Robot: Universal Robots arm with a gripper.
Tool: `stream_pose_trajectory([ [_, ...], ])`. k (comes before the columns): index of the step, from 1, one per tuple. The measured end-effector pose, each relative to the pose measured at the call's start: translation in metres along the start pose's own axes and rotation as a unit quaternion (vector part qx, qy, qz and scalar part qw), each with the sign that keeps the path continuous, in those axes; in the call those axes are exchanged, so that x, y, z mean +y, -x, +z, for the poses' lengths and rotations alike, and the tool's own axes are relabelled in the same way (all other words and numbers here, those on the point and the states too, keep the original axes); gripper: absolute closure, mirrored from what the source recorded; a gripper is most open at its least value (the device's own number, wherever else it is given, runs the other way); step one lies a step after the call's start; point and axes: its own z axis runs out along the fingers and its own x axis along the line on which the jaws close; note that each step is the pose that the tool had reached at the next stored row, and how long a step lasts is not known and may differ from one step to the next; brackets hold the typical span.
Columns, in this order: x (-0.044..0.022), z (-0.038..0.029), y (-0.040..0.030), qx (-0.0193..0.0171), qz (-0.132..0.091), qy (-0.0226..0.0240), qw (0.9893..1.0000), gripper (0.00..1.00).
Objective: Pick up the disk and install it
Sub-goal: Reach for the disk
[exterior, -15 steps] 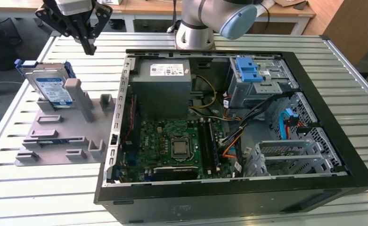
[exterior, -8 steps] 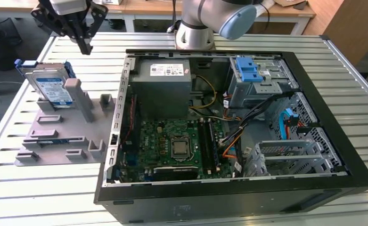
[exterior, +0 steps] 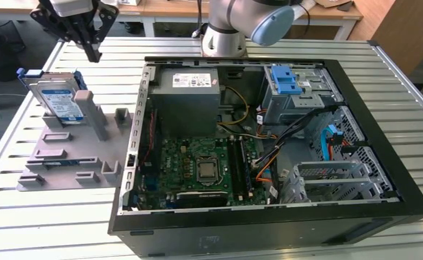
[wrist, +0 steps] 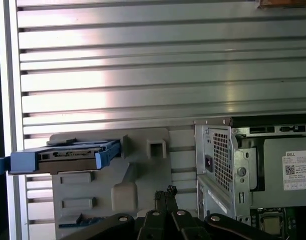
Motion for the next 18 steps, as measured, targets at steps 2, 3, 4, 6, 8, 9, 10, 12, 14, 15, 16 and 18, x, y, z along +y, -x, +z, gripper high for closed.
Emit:
stream_pose_trajectory([
  [2, 0.0007, 0.0001, -0.0021, 0.0000, 0.000, 0.0000, 1.0000, 0.89],
  [3, 0.0010, 0.0002, -0.0031, 0.0000, 0.000, 0.0000, 1.0000, 0.89],
  [4, 0.0013, 0.0002, -0.0040, 0.0000, 0.000, 0.0000, 1.0000, 0.89],
  [6, 0.0024, 0.0005, -0.0069, 0.0000, 0.000, 0.0000, 1.0000, 0.89],
  [8, 0.0024, 0.0005, -0.0069, 0.0001, 0.000, 0.0000, 1.0000, 0.89],
  [9, 0.0024, 0.0005, -0.0069, 0.0000, 0.000, 0.0000, 1.0000, 0.89],
  [10, 0.0024, 0.0005, -0.0070, 0.0001, 0.000, 0.0000, 1.0000, 0.89],
  [12, 0.0025, 0.0006, -0.0070, 0.0000, 0.000, 0.0000, 1.0000, 0.89],
  [14, 0.0028, 0.0007, -0.0078, 0.0000, 0.000, 0.0000, 1.0000, 0.89],
  [15, 0.0032, 0.0009, -0.0092, 0.0000, 0.000, 0.0000, 1.0000, 0.89],
  [16, 0.0036, 0.0009, -0.0103, 0.0001, 0.000, -0.0001, 1.0000, 0.89],
  [18, 0.0058, 0.0013, -0.0163, 0.0000, 0.000, 0.0000, 1.0000, 0.89],
])
